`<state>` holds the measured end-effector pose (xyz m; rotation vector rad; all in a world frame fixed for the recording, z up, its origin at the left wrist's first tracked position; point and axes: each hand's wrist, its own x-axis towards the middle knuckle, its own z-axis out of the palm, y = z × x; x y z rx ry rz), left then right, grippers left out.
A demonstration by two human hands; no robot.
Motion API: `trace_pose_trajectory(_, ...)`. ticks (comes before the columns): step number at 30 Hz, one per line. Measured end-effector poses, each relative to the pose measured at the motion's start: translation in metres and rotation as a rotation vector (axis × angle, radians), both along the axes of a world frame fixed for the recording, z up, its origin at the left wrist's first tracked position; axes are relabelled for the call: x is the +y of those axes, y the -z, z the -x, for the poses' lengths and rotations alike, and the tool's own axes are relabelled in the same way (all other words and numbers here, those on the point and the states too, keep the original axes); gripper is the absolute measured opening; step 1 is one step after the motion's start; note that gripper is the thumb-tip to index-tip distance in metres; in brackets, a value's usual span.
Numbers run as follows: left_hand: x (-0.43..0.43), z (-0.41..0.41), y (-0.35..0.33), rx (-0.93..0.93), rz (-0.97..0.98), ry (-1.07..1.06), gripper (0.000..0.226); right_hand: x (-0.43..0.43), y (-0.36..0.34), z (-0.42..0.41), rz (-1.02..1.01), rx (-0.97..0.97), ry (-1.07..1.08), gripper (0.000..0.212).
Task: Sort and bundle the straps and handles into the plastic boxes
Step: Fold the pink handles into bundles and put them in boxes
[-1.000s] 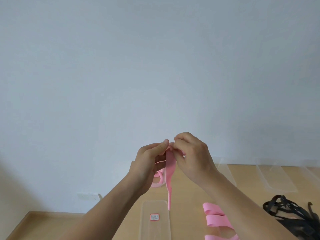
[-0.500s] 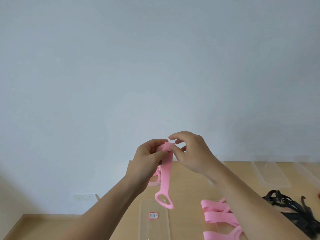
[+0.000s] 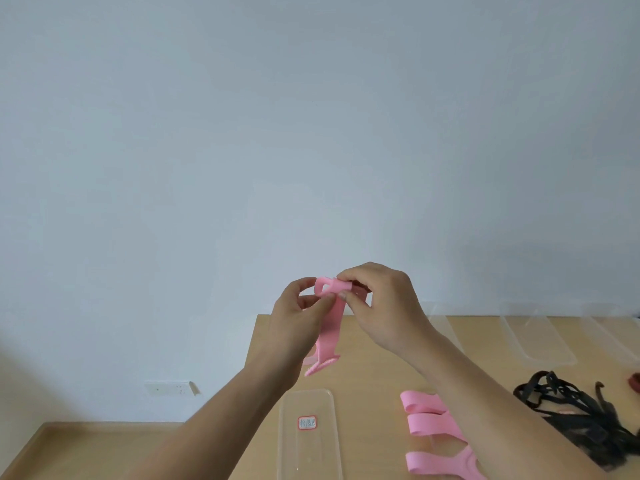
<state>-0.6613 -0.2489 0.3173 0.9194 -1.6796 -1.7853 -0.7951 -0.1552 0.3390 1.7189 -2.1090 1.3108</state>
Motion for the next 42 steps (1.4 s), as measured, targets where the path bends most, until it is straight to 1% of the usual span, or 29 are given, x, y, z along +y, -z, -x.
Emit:
trace_pose_trajectory(2,0.002,-0.001,-0.001,-0.008,-0.008,0.021,0.045,0.001,0.001,-0.002,0.054,0.016,-0.015,0.011)
trace_pose_trajectory(4,0.002,-0.002,-0.001,-0.004,-0.002,0.044,0.045,0.001,0.005,-0.002,0.094,0.023,-0.044,0.004)
trace_pose_trajectory(6,0.001,-0.002,-0.001,0.012,-0.008,0.071,0.047,0.001,0.011,-0.002,0.106,0.039,-0.037,0.01)
trace_pose_trajectory(7,0.0,-0.001,-0.001,0.02,-0.023,0.079,0.051,0.001,0.014,0.0,0.105,0.063,-0.028,0.005)
trace_pose_trajectory(8,-0.001,-0.002,-0.001,0.026,-0.042,0.082,0.054,0.002,0.016,0.0,0.107,0.086,-0.013,0.005)
trace_pose_trajectory(9,-0.002,-0.002,0.0,0.028,-0.06,0.082,0.057,0.003,0.018,0.0,0.1,0.102,0.0,0.013)
trace_pose_trajectory(10,-0.002,-0.003,0.002,0.028,-0.066,0.076,0.056,0.003,0.02,-0.001,0.085,0.104,-0.009,0.016)
trace_pose_trajectory(12,-0.003,-0.002,0.006,0.02,-0.054,0.056,0.047,0.005,0.022,-0.002,0.046,0.122,-0.037,0.015)
trace_pose_trajectory(14,-0.003,-0.002,0.009,0.01,-0.034,0.042,0.045,0.006,0.022,-0.002,0.018,0.124,-0.043,0.013)
trace_pose_trajectory(17,-0.002,-0.003,0.012,-0.003,0.016,0.051,0.047,0.006,0.019,-0.002,0.013,0.068,0.005,0.007)
trace_pose_trajectory(18,-0.002,-0.004,0.013,-0.006,0.037,0.058,0.048,0.005,0.019,-0.001,-0.009,0.055,0.046,0.01)
trace_pose_trajectory(20,-0.001,-0.005,0.014,0.013,0.047,0.059,0.049,0.004,0.021,0.002,-0.127,0.038,0.101,0.02)
trace_pose_trajectory(22,-0.001,-0.005,0.015,0.033,0.044,0.047,0.05,0.005,0.024,0.004,-0.24,0.022,0.069,0.02)
trace_pose_trajectory(23,-0.001,-0.005,0.015,0.038,0.04,0.045,0.05,0.005,0.024,0.004,-0.255,0.017,0.046,0.017)
trace_pose_trajectory(26,-0.001,-0.005,0.012,0.017,0.044,0.037,0.044,0.007,0.021,0.0,-0.177,-0.007,0.027,0.008)
trace_pose_trajectory(28,0.0,-0.004,0.01,-0.016,0.076,0.032,0.036,0.006,0.019,-0.001,-0.158,-0.027,0.034,0.006)
trace_pose_trajectory(32,0.002,-0.004,0.009,-0.062,0.078,0.028,0.009,0.008,0.018,0.003,-0.168,-0.178,0.044,0.006)
trace_pose_trajectory(35,0.003,-0.006,0.011,-0.095,0.095,0.061,0.025,0.01,0.017,0.003,-0.131,-0.233,0.043,0.009)
trace_pose_trajectory(37,0.004,-0.007,0.011,-0.09,0.073,0.071,0.026,0.01,0.017,0.003,-0.113,-0.2,0.059,0.008)
trace_pose_trajectory(40,0.002,-0.007,0.011,-0.039,0.01,0.123,0.02,0.009,0.021,0.001,-0.121,-0.093,0.099,0.008)
trace_pose_trajectory(42,0.003,-0.007,0.01,-0.025,0.011,0.18,0.026,0.009,0.023,-0.001,-0.091,-0.018,0.114,0.012)
